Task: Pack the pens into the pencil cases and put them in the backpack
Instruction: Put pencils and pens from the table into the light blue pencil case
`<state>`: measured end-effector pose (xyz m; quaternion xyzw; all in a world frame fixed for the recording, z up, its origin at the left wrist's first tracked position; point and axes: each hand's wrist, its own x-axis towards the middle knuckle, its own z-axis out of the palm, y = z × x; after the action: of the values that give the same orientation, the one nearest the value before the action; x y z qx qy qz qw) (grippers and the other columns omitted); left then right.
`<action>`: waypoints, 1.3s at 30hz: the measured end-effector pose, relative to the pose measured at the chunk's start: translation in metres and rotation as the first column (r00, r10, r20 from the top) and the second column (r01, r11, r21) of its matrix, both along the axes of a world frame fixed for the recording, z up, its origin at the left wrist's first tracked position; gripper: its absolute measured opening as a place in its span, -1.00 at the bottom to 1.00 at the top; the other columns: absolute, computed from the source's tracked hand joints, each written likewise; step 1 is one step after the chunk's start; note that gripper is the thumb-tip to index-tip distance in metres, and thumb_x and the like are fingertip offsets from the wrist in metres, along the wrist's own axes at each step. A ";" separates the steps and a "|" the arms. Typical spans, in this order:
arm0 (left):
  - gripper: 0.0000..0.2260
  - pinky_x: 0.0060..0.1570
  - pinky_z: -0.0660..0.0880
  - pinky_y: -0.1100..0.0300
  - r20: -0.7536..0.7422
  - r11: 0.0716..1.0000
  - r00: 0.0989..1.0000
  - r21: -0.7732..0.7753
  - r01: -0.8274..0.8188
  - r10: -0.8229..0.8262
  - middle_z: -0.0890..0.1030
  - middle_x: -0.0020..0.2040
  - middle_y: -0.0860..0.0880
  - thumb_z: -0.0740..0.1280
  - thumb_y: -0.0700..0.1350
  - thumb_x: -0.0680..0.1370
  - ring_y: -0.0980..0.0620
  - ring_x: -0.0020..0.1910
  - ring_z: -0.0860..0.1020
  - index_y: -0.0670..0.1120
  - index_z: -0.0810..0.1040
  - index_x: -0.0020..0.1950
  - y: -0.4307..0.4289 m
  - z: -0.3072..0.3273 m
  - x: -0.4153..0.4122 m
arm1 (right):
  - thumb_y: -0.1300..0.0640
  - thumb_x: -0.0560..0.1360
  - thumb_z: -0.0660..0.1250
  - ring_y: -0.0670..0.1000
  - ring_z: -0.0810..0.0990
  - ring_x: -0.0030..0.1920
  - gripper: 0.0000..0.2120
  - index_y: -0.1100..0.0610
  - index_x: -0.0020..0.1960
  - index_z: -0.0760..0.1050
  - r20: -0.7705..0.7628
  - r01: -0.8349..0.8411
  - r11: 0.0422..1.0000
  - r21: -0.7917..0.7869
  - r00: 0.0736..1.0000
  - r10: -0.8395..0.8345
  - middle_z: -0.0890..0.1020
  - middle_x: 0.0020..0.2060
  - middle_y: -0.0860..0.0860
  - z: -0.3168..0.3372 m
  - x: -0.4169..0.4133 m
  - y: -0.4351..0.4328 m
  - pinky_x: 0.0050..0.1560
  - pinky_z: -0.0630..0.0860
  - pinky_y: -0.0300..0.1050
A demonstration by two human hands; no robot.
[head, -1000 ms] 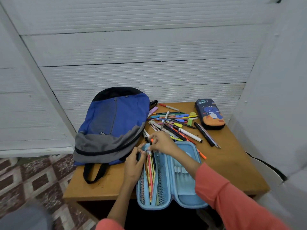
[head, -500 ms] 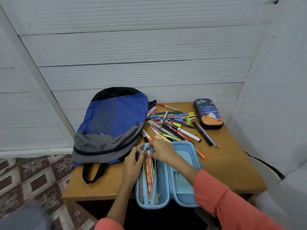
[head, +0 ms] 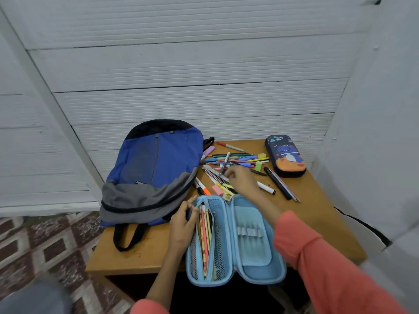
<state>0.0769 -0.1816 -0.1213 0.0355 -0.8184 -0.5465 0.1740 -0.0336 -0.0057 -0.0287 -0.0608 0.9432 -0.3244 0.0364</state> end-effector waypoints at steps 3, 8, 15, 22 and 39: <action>-0.82 0.19 0.48 0.02 -0.006 1.000 1.000 0.005 -0.005 0.005 0.56 0.26 0.16 0.27 -0.15 0.61 0.17 0.28 0.51 -0.07 0.40 -0.19 0.001 0.003 0.001 | 0.28 0.54 0.22 0.16 0.59 0.11 -0.75 0.12 0.08 0.63 -0.087 0.201 0.970 0.135 0.978 -0.190 0.64 0.08 0.09 0.003 -0.024 0.034 0.02 0.52 -0.03; -0.81 0.02 0.49 0.12 -0.013 1.000 1.000 0.007 -0.001 0.002 0.55 0.26 0.20 0.28 -0.14 0.61 0.02 0.24 0.55 -0.05 0.40 -0.19 0.001 0.003 0.001 | -0.03 0.29 0.54 0.24 0.64 -0.12 -0.71 0.01 -0.03 0.61 0.182 0.233 0.910 0.342 0.934 -0.308 0.65 0.01 0.15 -0.133 -0.110 0.124 -0.16 0.58 0.17; -0.81 -0.05 0.45 0.17 -0.013 1.000 1.000 -0.005 -0.013 0.013 0.54 0.23 0.28 0.28 -0.14 0.61 -0.05 0.18 0.58 -0.05 0.39 -0.20 0.002 0.003 0.001 | 0.20 0.44 0.46 0.14 0.59 0.06 -0.92 0.13 -0.06 0.65 0.116 0.173 0.967 0.187 0.974 -0.197 0.62 0.07 0.11 -0.019 -0.051 0.081 0.01 0.52 -0.06; -0.81 0.07 0.50 -0.18 -0.005 1.000 1.000 0.001 -0.022 0.022 0.57 0.26 0.19 0.27 -0.14 0.61 -0.31 0.15 0.51 -0.03 0.39 -0.20 0.002 0.005 0.001 | 0.15 0.48 0.41 0.16 0.59 0.05 -0.95 0.06 -0.08 0.64 0.036 0.181 0.954 0.238 0.980 -0.195 0.63 0.05 0.10 -0.029 -0.043 0.085 -0.02 0.51 -0.05; -0.82 0.02 0.46 0.17 0.001 0.999 1.000 0.036 -0.013 0.013 0.56 0.24 0.24 0.27 -0.15 0.61 -0.07 0.22 0.56 -0.06 0.40 -0.19 0.001 0.002 0.000 | 0.17 0.53 0.30 0.13 0.58 0.09 -0.82 0.00 0.01 0.65 -0.128 0.195 0.937 0.291 0.978 -0.164 0.64 0.08 0.06 -0.046 -0.047 0.076 -0.01 0.50 -0.07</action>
<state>0.0768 -0.1802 -0.1189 0.0442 -0.8083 -0.5599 0.1767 -0.0807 0.0704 -0.0745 0.0153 0.9840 -0.1747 -0.0326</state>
